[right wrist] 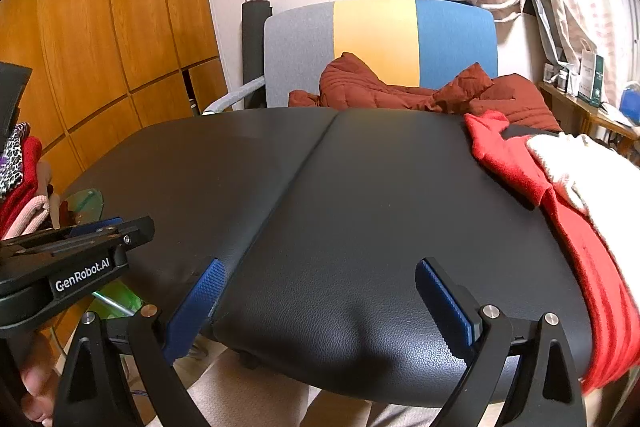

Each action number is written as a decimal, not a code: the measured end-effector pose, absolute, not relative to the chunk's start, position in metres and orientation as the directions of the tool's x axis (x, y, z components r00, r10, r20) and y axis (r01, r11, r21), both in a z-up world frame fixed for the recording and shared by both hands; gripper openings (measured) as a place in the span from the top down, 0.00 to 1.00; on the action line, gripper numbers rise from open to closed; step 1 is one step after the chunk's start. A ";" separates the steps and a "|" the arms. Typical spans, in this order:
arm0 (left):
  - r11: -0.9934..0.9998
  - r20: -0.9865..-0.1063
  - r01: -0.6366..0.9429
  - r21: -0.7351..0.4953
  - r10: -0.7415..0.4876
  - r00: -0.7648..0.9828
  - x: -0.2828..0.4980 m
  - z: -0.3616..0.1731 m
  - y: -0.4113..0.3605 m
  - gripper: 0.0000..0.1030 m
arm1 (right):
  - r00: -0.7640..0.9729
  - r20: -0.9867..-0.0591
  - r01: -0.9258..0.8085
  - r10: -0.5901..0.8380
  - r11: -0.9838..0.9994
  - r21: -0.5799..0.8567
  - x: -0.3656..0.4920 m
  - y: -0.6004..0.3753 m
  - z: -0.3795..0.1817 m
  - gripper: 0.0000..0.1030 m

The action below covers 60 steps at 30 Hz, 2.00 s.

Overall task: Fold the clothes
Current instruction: 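Move the right tool toward the white sweater on the pile, then grasp the white sweater's edge with the right gripper and lift it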

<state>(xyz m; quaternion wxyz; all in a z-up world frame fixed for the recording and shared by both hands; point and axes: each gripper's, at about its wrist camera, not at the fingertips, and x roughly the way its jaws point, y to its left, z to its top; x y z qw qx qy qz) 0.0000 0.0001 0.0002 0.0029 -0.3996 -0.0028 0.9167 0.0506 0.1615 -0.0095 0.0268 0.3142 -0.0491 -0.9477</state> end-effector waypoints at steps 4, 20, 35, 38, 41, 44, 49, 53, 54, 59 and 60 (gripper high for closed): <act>-1.000 -0.729 -0.002 -0.013 0.012 -0.685 0.003 -0.001 0.000 0.70 | -0.805 -0.588 0.021 -0.083 -0.994 0.111 0.052 0.161 -0.007 0.05; -0.999 -0.775 -0.030 0.016 0.007 -0.632 -0.014 -0.007 0.006 0.70 | -0.801 -0.594 0.007 -0.066 -0.995 0.101 0.056 0.164 -0.010 0.05; -0.981 -0.828 -0.193 0.009 0.101 -0.552 -0.020 -0.048 0.042 0.70 | -0.803 -0.586 -0.202 0.109 -0.975 0.095 0.052 0.258 -0.006 0.03; -0.975 -0.837 -0.221 -0.002 0.122 -0.534 -0.027 -0.053 0.054 0.70 | -0.785 -0.594 -0.282 0.175 -0.955 0.092 0.056 0.296 -0.008 0.03; -0.968 -0.847 -0.252 -0.006 0.139 -0.513 -0.038 -0.056 0.067 0.70 | -0.757 -0.601 -0.369 0.257 -0.927 0.069 0.065 0.341 -0.010 0.03; -0.962 -0.857 -0.274 -0.019 0.157 -0.491 -0.051 -0.060 0.083 0.70 | -0.717 -0.620 -0.447 0.319 -0.893 0.058 0.074 0.388 -0.015 0.02; -0.952 -0.871 -0.305 -0.033 0.177 -0.459 -0.066 -0.065 0.110 0.70 | -0.656 -0.660 -0.539 0.368 -0.839 0.068 0.091 0.456 -0.022 0.02; -0.937 -0.879 -0.348 -0.027 0.188 -0.438 -0.065 -0.071 0.131 0.70 | -0.619 -0.673 -0.570 0.405 -0.821 0.031 0.091 0.487 -0.029 0.02; -0.933 -0.881 -0.359 -0.024 0.189 -0.434 -0.063 -0.072 0.134 0.70 | -0.612 -0.677 -0.571 0.409 -0.821 0.020 0.088 0.494 -0.031 0.02; -0.919 -0.879 -0.395 0.004 0.185 -0.440 -0.053 -0.078 0.147 0.70 | -0.576 -0.685 -0.561 0.445 -0.825 -0.065 0.070 0.524 -0.038 0.02; -0.916 -0.878 -0.402 0.005 0.188 -0.440 -0.051 -0.078 0.148 0.70 | -0.566 -0.701 -0.555 0.434 -0.829 -0.066 0.064 0.530 -0.041 0.02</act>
